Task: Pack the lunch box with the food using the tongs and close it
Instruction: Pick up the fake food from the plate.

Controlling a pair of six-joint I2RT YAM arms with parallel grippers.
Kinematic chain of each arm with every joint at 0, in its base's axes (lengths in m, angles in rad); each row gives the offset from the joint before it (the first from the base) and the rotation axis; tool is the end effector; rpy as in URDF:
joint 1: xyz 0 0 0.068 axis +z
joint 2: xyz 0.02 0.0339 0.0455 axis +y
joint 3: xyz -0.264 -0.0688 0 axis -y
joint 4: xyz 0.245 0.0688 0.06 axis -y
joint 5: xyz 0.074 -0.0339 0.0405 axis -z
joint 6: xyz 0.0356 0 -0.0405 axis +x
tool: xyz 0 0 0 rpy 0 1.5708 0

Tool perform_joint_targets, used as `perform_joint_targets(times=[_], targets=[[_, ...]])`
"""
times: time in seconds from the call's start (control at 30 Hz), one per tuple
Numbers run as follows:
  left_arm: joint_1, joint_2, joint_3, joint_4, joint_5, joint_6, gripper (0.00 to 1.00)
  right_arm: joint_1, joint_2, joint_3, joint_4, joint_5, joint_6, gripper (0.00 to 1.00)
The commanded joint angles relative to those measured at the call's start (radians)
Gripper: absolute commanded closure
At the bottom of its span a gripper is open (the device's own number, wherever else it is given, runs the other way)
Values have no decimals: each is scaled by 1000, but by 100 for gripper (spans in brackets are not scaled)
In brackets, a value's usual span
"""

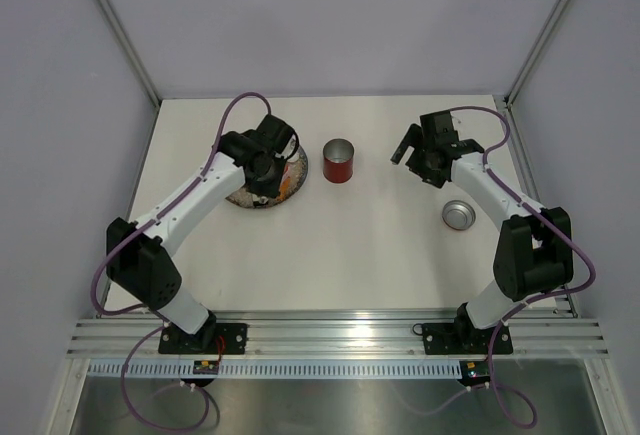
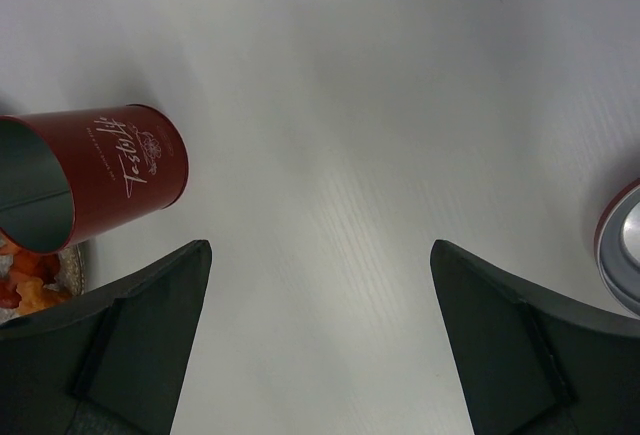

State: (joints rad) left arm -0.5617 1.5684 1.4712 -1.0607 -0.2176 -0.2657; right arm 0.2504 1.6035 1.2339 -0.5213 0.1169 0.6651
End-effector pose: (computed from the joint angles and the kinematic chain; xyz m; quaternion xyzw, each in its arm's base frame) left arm 0.2687 -0.1600 0.3138 0.1215 0.9656 0.0154 0.2293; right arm 0.3377 0.0821 0.2598 0.2128 0.9170 0.0977 0.3229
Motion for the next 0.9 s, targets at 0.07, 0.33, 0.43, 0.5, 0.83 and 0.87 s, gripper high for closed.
perform_joint_targets(times=[0.07,0.33,0.43,0.5,0.83,0.87], targets=[[-3,-1,29,-12,-46,6,73,4,-43,-13,1,32,-15,1],[-1,-18,-25,10,-40,5,71,4,-31,-21,10,20,-7,0],[-3,-16,-46,22,-34,5,71,6,-30,-24,14,17,-5,1],[-3,-15,-61,27,-31,5,71,4,-28,-25,15,15,-7,1],[-3,2,-95,48,-26,0,70,4,-34,-31,17,13,-2,1],[-1,1,-97,48,-28,0,69,4,-34,-31,15,12,-4,0]])
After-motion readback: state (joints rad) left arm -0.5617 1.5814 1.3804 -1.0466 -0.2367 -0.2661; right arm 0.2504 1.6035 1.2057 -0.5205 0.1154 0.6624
